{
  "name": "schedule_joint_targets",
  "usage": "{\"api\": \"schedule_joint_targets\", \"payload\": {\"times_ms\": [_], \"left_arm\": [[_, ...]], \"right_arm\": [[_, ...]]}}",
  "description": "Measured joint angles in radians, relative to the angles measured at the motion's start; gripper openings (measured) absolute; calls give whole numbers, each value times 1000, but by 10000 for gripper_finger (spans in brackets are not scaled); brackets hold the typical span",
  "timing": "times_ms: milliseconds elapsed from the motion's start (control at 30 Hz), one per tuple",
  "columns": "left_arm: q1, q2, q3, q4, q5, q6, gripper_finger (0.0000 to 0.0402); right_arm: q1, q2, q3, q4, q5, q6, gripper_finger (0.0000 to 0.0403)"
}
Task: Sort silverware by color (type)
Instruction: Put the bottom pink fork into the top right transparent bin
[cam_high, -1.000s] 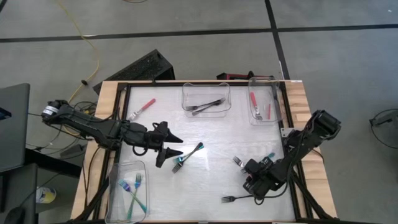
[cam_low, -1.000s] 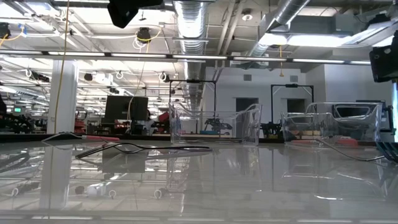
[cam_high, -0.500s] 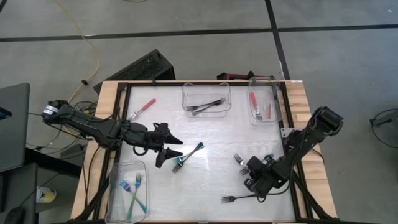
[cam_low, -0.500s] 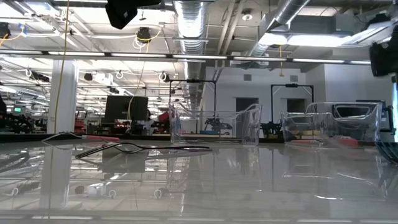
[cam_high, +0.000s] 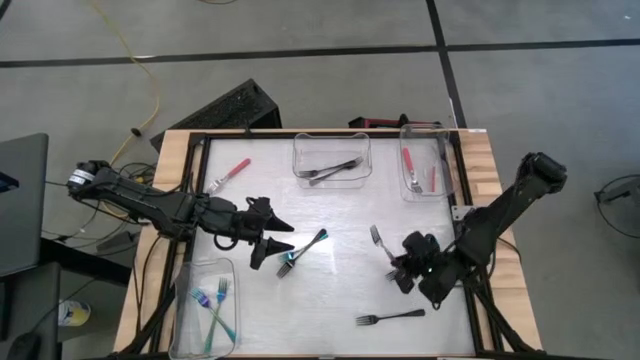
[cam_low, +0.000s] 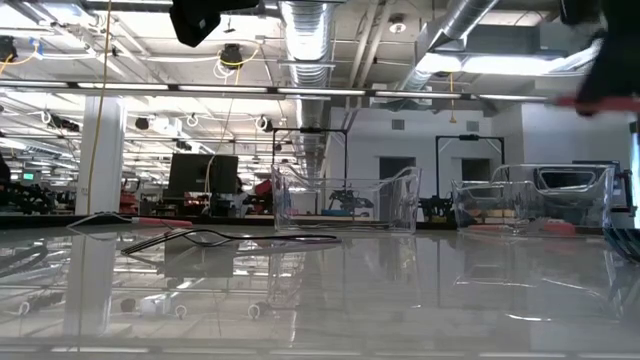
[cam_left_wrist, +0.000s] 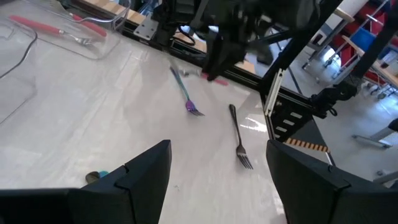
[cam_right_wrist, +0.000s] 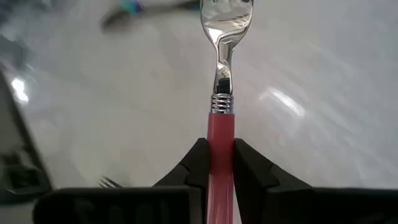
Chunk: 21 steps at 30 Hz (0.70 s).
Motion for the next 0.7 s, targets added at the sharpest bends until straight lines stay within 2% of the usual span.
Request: {"api": "schedule_joint_targets", "payload": {"times_ms": [200, 367, 567, 700], "left_arm": [[0, 0, 0, 1, -16, -3, 247], [1, 0, 0, 7, -27, -6, 247], [25, 0, 0, 7, -56, -26, 247], [44, 0, 0, 7, -57, -58, 247]], "right_arm": [[-91, -132, 3, 1, 67, -94, 68], [-243, -265, 4, -20, 82, -212, 68], [-550, -404, 5, -86, 80, -365, 68], [-830, -440, 5, -187, -40, -490, 68]]}}
